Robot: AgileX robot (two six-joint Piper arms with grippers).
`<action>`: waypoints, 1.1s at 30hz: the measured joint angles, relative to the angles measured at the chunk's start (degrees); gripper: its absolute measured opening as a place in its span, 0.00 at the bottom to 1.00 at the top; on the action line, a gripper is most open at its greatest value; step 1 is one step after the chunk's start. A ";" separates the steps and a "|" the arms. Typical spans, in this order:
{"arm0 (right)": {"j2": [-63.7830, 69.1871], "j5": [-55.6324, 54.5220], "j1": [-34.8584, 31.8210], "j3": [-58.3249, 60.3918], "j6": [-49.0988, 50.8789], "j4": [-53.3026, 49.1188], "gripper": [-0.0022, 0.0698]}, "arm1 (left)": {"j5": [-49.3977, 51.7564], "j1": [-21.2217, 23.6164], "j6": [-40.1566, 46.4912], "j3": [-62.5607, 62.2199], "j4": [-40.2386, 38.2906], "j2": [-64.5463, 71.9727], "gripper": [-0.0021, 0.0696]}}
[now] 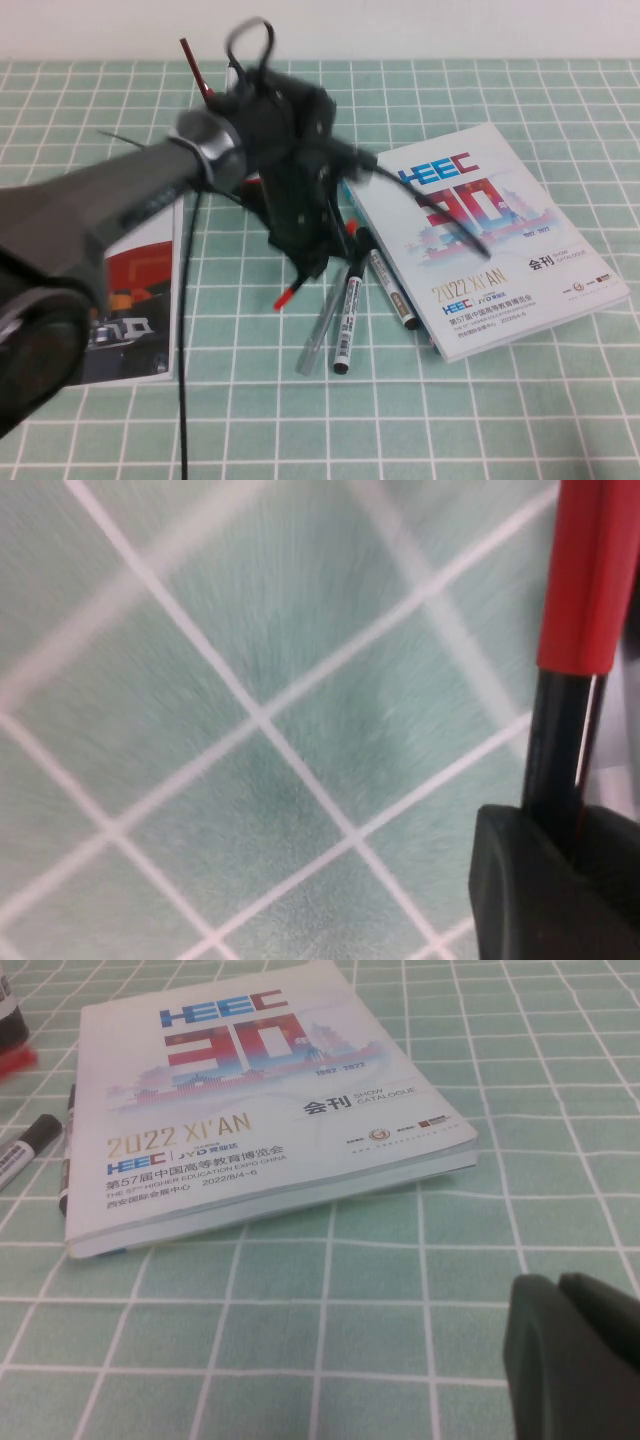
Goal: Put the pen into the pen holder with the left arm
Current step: Pick up the pen on the table, then place the pen onto the pen holder
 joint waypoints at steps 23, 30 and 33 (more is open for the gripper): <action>0.00 0.00 0.00 0.00 0.00 0.00 0.00 | -85.55 9.10 -3.28 42.66 0.01 -29.36 0.11; 0.00 0.00 0.00 0.00 0.00 0.00 0.00 | -101.82 14.54 -10.21 43.24 0.01 -22.22 0.11; 0.00 0.00 0.00 0.00 0.00 0.00 0.00 | -106.44 16.07 -13.37 43.24 0.01 -18.80 0.11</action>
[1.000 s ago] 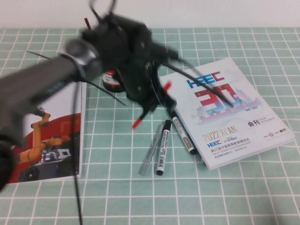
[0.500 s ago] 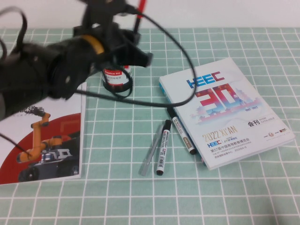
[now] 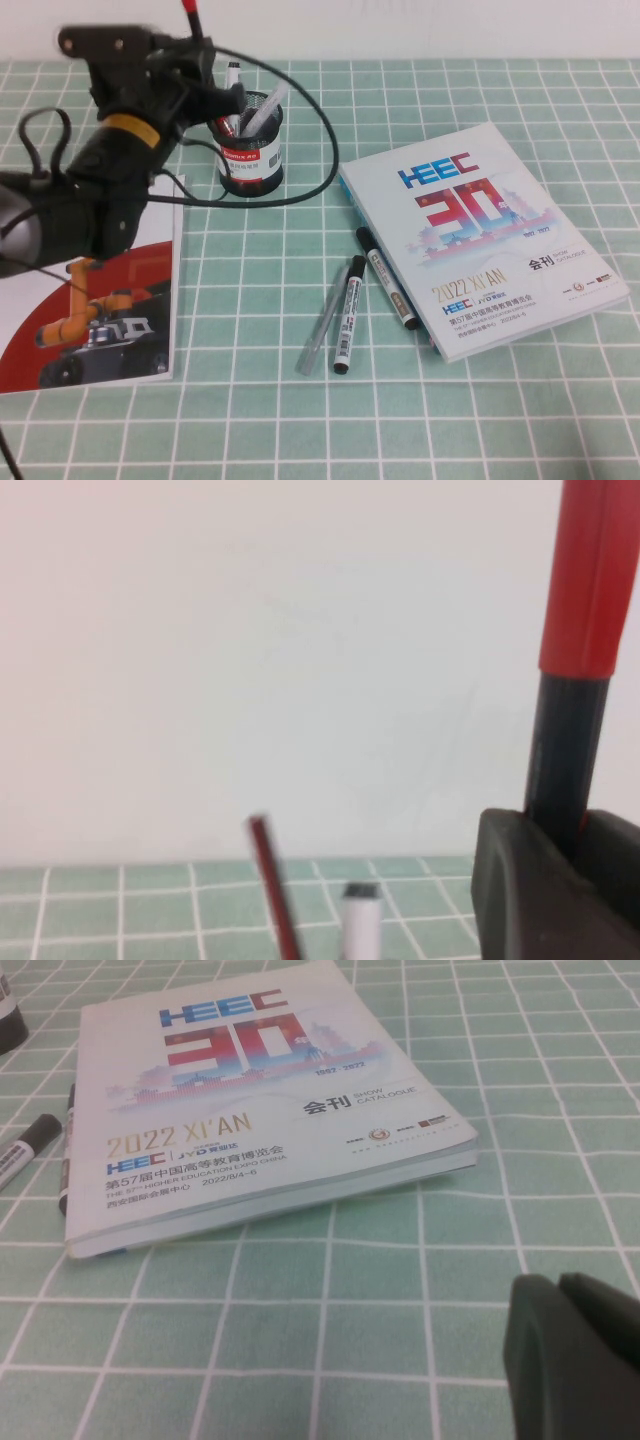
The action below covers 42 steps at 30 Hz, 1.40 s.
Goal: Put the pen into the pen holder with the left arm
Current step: Place the pen onto the pen holder
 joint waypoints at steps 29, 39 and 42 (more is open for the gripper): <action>0.00 0.00 0.00 0.00 0.00 0.00 0.00 | -0.55 0.55 -3.23 -5.24 4.50 11.06 0.11; 0.00 0.00 0.00 0.00 0.00 0.00 0.00 | -0.55 0.55 -3.22 -5.24 4.48 11.06 0.31; 0.00 0.00 0.00 0.00 0.00 0.00 0.00 | -0.55 0.55 -3.22 -5.24 4.48 10.92 0.41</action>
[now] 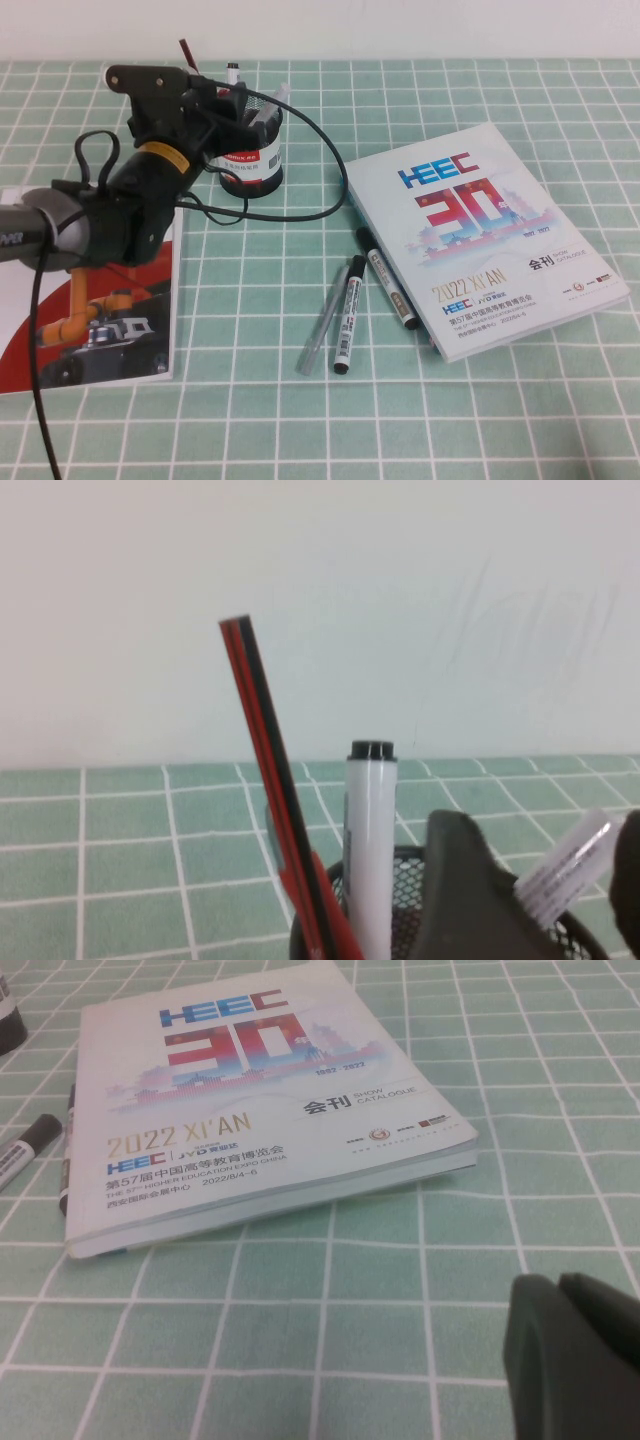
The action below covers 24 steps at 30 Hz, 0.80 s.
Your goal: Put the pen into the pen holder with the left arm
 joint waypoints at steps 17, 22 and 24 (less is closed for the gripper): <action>0.00 0.00 0.00 0.00 0.00 0.00 0.00 | 25.75 -0.10 5.33 0.00 1.76 -22.81 0.26; 0.00 0.00 0.00 0.00 0.00 0.00 0.00 | 38.25 -0.20 5.33 0.00 2.12 -32.60 0.06; 0.00 0.00 0.00 0.00 0.00 0.00 0.00 | 41.91 -0.20 5.33 0.00 2.35 -35.76 0.04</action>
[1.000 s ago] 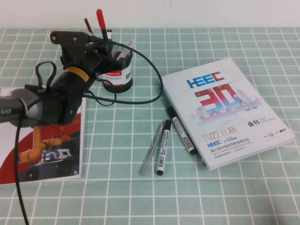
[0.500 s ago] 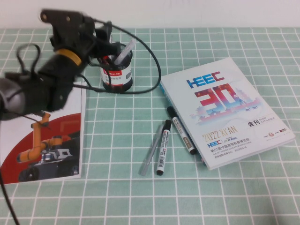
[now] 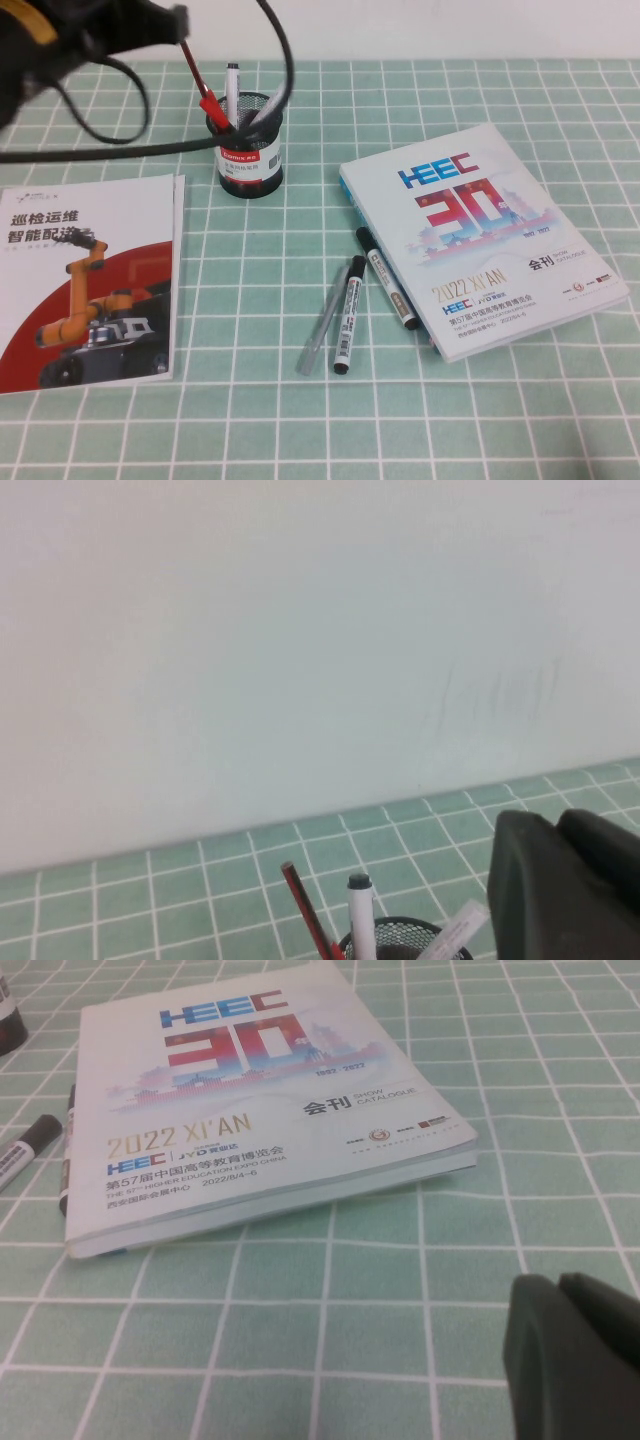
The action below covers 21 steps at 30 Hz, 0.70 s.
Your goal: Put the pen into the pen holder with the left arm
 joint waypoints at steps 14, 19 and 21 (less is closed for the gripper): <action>0.00 0.00 0.00 0.00 0.00 0.00 0.00 | -5.31 -0.13 -8.03 34.39 0.45 -34.33 0.03; 0.00 0.00 0.00 0.00 0.00 0.00 0.00 | -4.16 -0.13 -8.33 44.96 0.58 -46.59 0.03; 0.00 0.00 0.00 0.00 0.00 0.00 0.00 | -3.35 -0.21 -8.33 48.26 0.58 -49.87 0.03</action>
